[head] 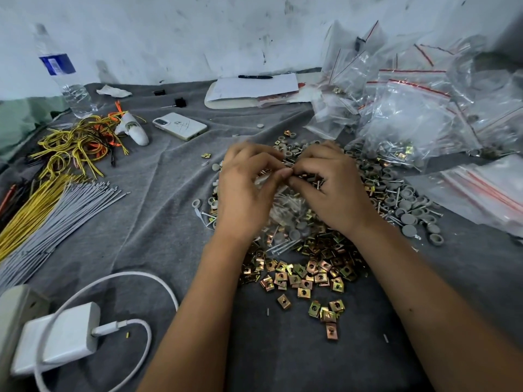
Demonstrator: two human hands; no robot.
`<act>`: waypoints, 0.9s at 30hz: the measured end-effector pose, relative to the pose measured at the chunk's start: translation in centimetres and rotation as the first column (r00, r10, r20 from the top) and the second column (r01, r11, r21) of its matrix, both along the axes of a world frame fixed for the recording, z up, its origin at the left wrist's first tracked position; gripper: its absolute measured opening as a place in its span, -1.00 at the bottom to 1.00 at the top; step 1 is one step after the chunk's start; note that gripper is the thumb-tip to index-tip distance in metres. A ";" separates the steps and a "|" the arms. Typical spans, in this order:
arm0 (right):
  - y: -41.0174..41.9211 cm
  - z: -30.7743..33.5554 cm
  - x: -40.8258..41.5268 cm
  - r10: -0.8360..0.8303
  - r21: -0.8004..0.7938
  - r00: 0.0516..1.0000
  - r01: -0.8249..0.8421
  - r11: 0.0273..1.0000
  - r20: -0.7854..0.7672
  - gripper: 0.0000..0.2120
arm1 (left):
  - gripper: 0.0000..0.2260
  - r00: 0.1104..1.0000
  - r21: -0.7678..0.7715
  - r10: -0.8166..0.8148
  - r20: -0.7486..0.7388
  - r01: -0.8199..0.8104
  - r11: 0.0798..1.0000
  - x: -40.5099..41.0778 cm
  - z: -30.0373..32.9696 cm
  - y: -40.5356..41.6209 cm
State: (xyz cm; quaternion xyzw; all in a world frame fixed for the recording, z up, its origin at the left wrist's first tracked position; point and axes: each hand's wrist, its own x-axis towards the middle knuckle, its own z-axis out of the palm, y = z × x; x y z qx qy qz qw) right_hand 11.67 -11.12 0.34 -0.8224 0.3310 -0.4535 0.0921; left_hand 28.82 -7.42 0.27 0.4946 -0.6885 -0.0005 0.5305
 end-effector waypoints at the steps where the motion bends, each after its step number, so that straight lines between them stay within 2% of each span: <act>1: 0.0 0.0 0.0 -0.005 0.004 1.000 0.005 1.000 0.013 -0.87 | -0.89 1.000 0.063 0.003 -0.030 -0.001 0.998 0.4 0.1 0.1; 5: -0.2 0.0 -0.3 -0.057 0.033 0.994 0.054 0.998 0.092 -0.87 | -0.84 0.963 0.293 0.075 -0.259 0.004 0.956 2.7 -0.1 0.3; 9: -0.3 0.0 -0.3 -0.113 0.056 0.987 0.107 0.993 0.115 -0.87 | -0.85 0.958 0.372 0.120 -0.260 -0.016 0.928 2.7 -0.6 0.0; 12: -0.3 0.0 -0.3 -0.135 0.086 0.977 0.122 0.989 0.165 -0.90 | -0.82 0.968 0.367 0.154 -0.196 -0.074 0.927 2.8 -0.9 -0.2; 18: -0.9 -0.2 -0.8 -0.216 0.168 0.951 0.181 0.969 0.220 -0.89 | -0.83 0.943 0.395 0.185 -0.276 -0.064 0.916 3.5 -0.9 -0.4; 23: -0.8 -0.3 -0.9 -0.186 0.240 0.927 0.110 0.965 0.324 -0.91 | -0.89 0.913 0.349 0.173 -0.369 -0.037 0.936 2.9 -0.3 0.1; 27: -0.5 -0.2 -0.9 -0.141 0.263 0.931 0.051 0.963 0.338 -0.94 | -0.83 0.916 0.391 0.242 -0.319 -0.106 0.914 2.5 -0.4 0.1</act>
